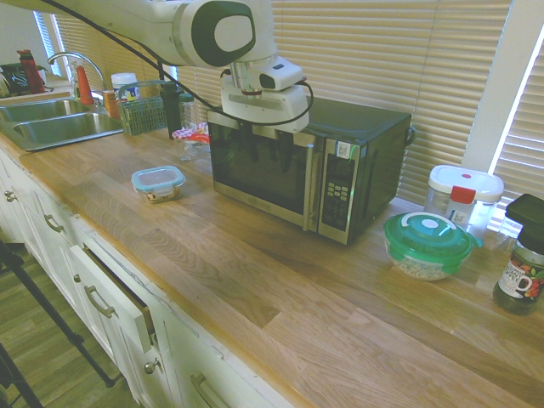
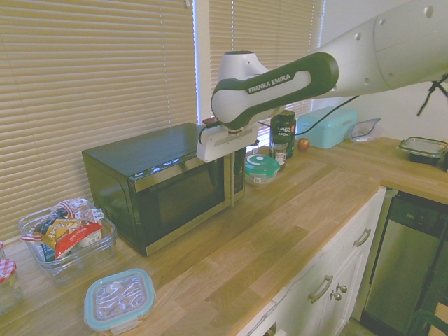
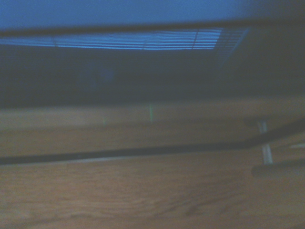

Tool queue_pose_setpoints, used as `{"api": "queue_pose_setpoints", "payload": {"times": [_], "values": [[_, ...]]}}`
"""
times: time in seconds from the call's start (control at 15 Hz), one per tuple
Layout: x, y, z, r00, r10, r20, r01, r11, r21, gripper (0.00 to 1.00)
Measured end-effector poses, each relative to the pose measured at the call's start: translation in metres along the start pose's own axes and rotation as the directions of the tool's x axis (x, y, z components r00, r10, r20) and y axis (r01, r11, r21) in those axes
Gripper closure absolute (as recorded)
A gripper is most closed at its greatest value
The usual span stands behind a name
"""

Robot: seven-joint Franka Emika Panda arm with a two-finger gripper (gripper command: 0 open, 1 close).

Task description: Close the microwave

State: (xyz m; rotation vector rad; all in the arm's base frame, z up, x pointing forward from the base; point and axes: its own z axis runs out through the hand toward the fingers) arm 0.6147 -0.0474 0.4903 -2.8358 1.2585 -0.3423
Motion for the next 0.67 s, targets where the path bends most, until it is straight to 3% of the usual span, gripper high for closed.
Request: {"api": "queue_pose_setpoints", "payload": {"times": [0.67], "values": [[-0.084, 0.133, 0.038, 1.000, 0.015, 0.008, -0.015, 1.000, -0.010, 0.00]]}}
